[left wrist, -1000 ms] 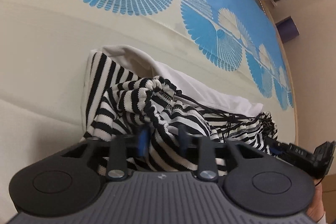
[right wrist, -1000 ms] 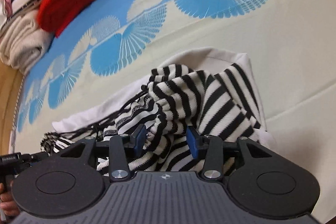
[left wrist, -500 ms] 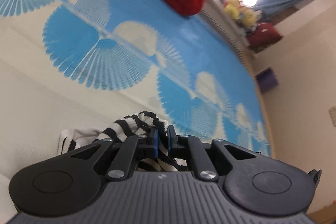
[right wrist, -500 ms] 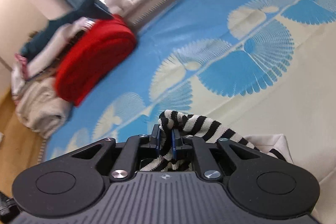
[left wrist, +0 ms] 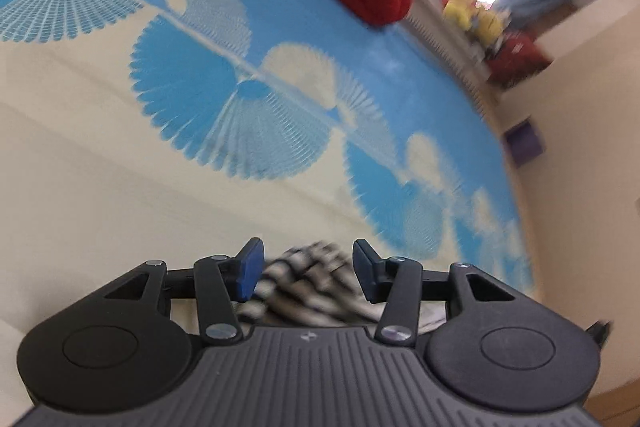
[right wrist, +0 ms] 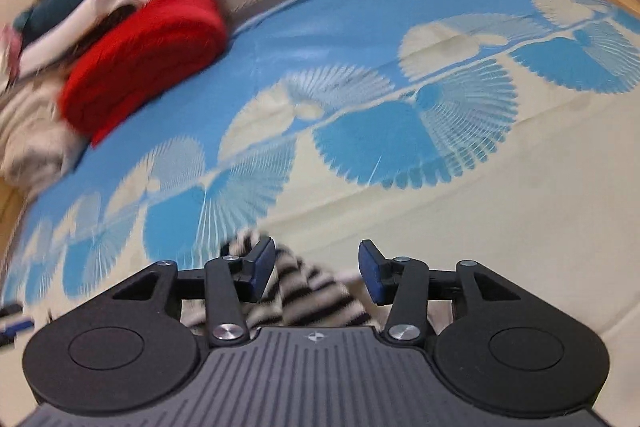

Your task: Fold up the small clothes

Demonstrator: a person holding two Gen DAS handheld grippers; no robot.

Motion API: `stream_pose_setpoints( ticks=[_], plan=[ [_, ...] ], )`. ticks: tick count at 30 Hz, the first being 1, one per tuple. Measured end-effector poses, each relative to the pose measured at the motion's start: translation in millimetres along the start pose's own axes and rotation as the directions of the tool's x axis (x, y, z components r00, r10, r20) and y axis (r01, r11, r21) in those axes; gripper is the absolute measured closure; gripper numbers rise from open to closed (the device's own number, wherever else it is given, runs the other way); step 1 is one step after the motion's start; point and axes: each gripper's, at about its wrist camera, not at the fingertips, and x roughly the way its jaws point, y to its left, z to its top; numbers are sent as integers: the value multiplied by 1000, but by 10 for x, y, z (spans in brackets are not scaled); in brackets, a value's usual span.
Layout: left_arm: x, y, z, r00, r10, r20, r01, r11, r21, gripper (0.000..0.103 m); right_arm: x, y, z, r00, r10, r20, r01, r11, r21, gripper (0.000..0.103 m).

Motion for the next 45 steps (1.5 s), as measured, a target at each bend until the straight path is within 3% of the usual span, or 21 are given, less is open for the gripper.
stream_pose_setpoints(
  ticks=[4, 7, 8, 9, 10, 12, 14, 16, 19, 22, 23, 25, 28, 29, 32, 37, 39, 41, 43, 45],
  plan=[
    [186, -87, -98, 990, 123, -65, -113, 984, 140, 50, 165, 165, -92, 998, -23, -58, 15, 990, -144, 53],
    [312, -179, -185, 984, 167, -67, -147, 960, 238, 50, 233, 322, -129, 997, -55, -47, 43, 974, -222, 54],
    [349, -197, -216, 982, 179, -63, -157, 952, 263, 55, 252, 366, -138, 997, -71, -40, 59, 967, -246, 65],
    [371, -224, -238, 980, 188, -58, -164, 943, 290, 64, 258, 403, -139, 996, -85, -27, 75, 962, -264, 80],
    [382, -252, -246, 980, 190, -54, -164, 934, 316, 103, 236, 420, -117, 997, -82, -7, 77, 963, -259, 101],
    [274, -322, -209, 977, 203, 59, -211, 920, 331, 101, 78, 371, -9, 991, -78, 112, 97, 980, -172, 101],
    [84, -316, -120, 964, 186, 190, -234, 933, 274, 101, -87, 234, 99, 969, -102, 226, 112, 993, -29, 101],
    [76, -308, -99, 957, 196, 215, -249, 934, 258, 101, -36, 193, 113, 968, -129, 213, 132, 991, -1, 101],
    [389, -321, -194, 953, 291, 81, -302, 899, 318, 97, 249, 303, 16, 963, -245, 111, 257, 961, -99, 99],
    [560, -258, -252, 918, 395, -27, -362, 865, 347, 93, 487, 243, -68, 953, -296, -63, 289, 952, -101, 89],
    [497, -234, -237, 921, 388, -31, -357, 874, 329, 90, 479, 218, -72, 952, -292, -90, 285, 955, -83, 80],
    [303, -190, -180, 938, 346, -25, -327, 904, 276, 84, 309, 153, -39, 962, -260, -82, 258, 965, -36, 75],
    [-43, -73, -179, 961, 272, -54, -258, 948, 187, 61, -37, 39, -28, 983, -170, -67, 171, 985, 10, 61],
    [-100, -59, -184, 962, 259, -83, -243, 955, 169, 61, -143, -18, -47, 988, -135, -79, 137, 990, 18, 57],
    [-241, 23, -353, 954, 230, -194, -197, 965, 174, 61, -390, -168, -226, 985, -81, -154, 83, 997, 6, 57],
    [-331, 124, -722, 925, 216, -314, -133, 955, 264, 60, -662, -448, -663, 958, -51, -281, 49, 999, -16, 57],
    [-345, 177, -870, 914, 221, -341, -124, 951, 285, 60, -699, -479, -845, 945, -75, -319, 59, 997, -59, 57],
    [-351, 203, -950, 913, 206, -352, -109, 955, 276, 60, -704, -497, -982, 934, -70, -350, 52, 997, -59, 57],
    [-341, 192, -996, 913, 186, -363, -96, 963, 253, 60, -684, -492, -1024, 930, -41, -365, 28, 999, -42, 57],
    [-303, 147, -1044, 907, 213, -364, -111, 954, 279, 60, -656, -461, -1011, 932, -32, -362, 19, 999, -40, 57]
  ],
)
